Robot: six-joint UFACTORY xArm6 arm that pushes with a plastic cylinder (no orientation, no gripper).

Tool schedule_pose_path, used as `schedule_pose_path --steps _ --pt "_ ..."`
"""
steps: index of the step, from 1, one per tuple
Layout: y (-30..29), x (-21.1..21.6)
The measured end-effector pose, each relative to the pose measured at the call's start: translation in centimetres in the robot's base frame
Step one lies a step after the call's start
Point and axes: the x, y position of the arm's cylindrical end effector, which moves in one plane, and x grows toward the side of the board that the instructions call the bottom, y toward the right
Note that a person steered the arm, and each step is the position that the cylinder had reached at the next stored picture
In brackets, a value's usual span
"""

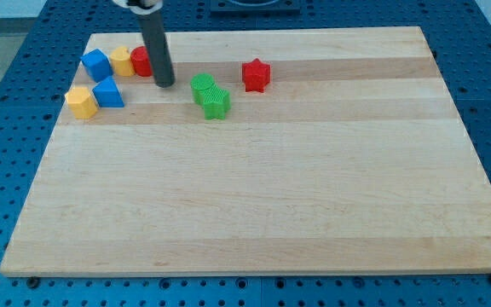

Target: Move the blue cube closer to the blue triangle

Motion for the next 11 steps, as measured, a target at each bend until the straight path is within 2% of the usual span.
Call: schedule_pose_path --steps 5,6,7,8,9,11 --pt "-14.1 0.0" --pt "-14.6 -0.2" --pt "-14.5 -4.7" --pt "-14.3 -7.4" --pt "-12.9 -7.0" --pt "-11.5 -3.7"
